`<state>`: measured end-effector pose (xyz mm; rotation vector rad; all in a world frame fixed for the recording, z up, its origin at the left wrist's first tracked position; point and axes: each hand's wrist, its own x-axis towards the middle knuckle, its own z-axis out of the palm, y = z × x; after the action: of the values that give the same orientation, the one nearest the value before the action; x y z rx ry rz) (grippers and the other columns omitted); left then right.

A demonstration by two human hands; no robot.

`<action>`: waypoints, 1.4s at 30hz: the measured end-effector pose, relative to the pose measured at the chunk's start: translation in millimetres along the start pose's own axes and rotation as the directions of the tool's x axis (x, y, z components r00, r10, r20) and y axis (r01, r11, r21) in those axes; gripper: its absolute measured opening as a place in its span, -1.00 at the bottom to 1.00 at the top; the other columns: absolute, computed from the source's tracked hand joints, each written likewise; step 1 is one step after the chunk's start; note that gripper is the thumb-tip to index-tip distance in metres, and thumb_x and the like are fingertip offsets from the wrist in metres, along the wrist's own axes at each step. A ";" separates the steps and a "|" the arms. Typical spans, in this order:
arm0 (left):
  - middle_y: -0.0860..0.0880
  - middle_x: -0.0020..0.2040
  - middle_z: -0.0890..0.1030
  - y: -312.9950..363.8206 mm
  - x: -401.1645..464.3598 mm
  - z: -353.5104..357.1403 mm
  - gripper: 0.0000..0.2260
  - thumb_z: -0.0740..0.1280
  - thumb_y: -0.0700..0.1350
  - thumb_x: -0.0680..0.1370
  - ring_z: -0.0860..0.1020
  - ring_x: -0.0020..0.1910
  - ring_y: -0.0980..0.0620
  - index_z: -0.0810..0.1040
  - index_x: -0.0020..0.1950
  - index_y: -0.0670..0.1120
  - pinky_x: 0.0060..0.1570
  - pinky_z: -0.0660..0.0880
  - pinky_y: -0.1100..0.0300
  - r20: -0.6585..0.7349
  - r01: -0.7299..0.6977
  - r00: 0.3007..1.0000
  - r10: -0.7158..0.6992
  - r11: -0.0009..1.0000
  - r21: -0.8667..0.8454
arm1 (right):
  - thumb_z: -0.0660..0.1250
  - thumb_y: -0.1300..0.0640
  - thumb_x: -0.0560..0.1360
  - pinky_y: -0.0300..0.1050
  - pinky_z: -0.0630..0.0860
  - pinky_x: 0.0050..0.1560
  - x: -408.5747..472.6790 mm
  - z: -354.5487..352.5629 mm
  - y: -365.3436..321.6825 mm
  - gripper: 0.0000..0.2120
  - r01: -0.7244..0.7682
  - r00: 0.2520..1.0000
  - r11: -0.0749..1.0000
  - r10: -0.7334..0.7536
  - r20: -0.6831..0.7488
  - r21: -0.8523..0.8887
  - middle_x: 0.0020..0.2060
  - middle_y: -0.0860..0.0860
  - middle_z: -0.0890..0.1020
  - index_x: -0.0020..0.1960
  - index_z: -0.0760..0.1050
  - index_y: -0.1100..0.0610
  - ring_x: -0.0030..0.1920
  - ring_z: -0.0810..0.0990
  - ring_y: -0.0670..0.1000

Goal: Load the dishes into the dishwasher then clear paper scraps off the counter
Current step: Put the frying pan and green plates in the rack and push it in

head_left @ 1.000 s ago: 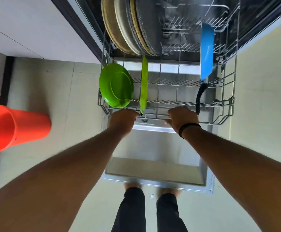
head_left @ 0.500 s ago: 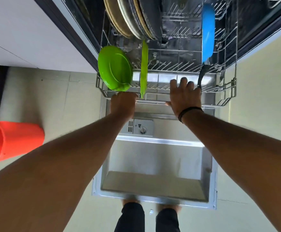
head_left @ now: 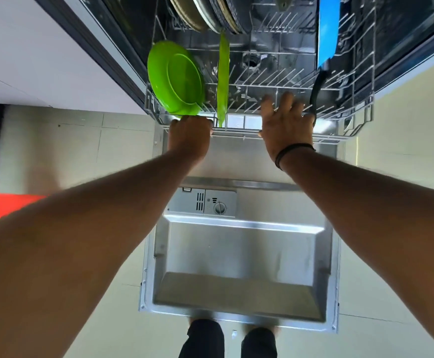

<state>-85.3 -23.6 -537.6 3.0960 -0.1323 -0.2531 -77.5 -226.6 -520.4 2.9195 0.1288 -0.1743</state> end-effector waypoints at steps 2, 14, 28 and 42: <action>-0.15 -0.01 0.70 2.3 12.4 -3.4 -0.82 0.25 -0.15 0.62 0.64 0.03 -0.21 0.65 0.07 -0.10 -0.01 0.48 0.03 0.006 0.030 1.000 -0.030 1.000 -0.003 | 0.44 0.09 0.50 0.19 0.54 -0.11 12.7 -3.8 -2.0 -0.40 -0.021 1.000 1.000 0.020 0.023 0.021 0.17 0.26 0.45 0.41 0.19 0.10 0.04 0.54 0.29; -0.15 0.05 0.70 -0.5 57.7 2.3 -0.76 0.24 -0.18 0.61 0.65 0.06 -0.23 0.66 0.17 -0.02 0.01 0.51 0.01 -0.052 0.037 0.998 -0.038 0.999 -0.017 | 0.12 0.31 0.58 0.26 0.53 -0.09 61.0 -0.9 4.3 -0.58 -0.017 1.000 0.990 0.017 -0.005 0.140 0.24 0.33 0.38 0.42 0.19 0.14 0.08 0.52 0.35; -0.23 0.13 0.66 2.2 107.6 -19.7 -0.79 0.24 -0.17 0.64 0.61 0.17 -0.32 0.63 0.19 -0.11 0.15 0.51 -0.11 -0.009 0.079 0.997 -0.079 0.995 0.055 | 0.26 0.19 0.62 0.29 0.49 0.13 115.4 -7.5 12.5 -0.48 -0.038 0.999 0.967 0.029 0.042 0.251 0.39 0.32 0.26 0.50 0.11 0.05 0.24 0.43 0.41; -0.17 0.13 0.67 5.7 103.0 -9.2 -0.75 0.20 -0.18 0.63 0.59 0.18 -0.22 0.63 0.19 -0.08 0.20 0.42 -0.07 -0.030 0.125 0.992 -0.124 0.991 0.049 | 0.25 0.20 0.61 0.28 0.49 0.13 115.2 -7.4 13.0 -0.49 -0.054 0.997 0.966 0.040 0.062 0.252 0.41 0.30 0.23 0.47 0.13 0.02 0.24 0.44 0.39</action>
<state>17.1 -38.1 -544.9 3.1613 0.0569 -0.2145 38.5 -229.1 -525.2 3.1650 0.0300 -0.2849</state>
